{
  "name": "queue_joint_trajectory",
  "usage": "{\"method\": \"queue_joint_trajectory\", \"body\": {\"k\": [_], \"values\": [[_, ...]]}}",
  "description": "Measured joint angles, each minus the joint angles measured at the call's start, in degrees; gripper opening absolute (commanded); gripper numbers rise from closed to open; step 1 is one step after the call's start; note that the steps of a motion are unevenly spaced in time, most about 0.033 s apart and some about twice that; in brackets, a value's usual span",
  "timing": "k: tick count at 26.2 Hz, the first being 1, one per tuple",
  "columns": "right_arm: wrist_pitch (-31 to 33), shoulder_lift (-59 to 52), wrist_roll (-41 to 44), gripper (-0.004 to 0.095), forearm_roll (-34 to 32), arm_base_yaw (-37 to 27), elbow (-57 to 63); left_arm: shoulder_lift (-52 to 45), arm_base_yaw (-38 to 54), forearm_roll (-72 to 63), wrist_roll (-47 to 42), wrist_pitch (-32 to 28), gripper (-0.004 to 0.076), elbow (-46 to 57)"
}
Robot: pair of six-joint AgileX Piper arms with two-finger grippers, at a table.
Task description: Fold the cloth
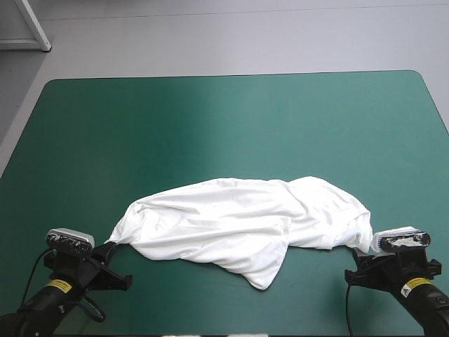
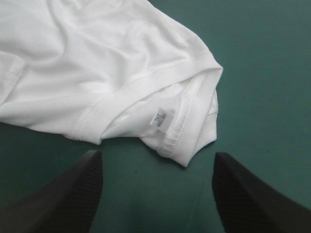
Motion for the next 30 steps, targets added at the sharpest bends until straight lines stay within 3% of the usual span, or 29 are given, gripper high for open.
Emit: {"method": "queue_joint_trajectory", "body": {"k": [8,19,25,30], "values": [[0.0,0.0,0.0,0.0619,0.0,0.0,0.0,0.0,0.0,1.7,0.0,0.4,0.0228,0.0],[0.0,0.0,1.7,0.062,-0.5,0.0,0.0,0.0,0.0,2.0,-1.0,0.5,0.038,-0.1],[5.2,1.4,6.4,0.062,-4.2,0.0,-2.8,1.4,0.0,6.7,-10.4,3.8,0.0393,-2.9],[13.2,5.8,8.4,0.062,-8.9,0.0,-8.5,9.3,0.0,11.5,-15.7,12.3,0.0393,-7.3]]}}
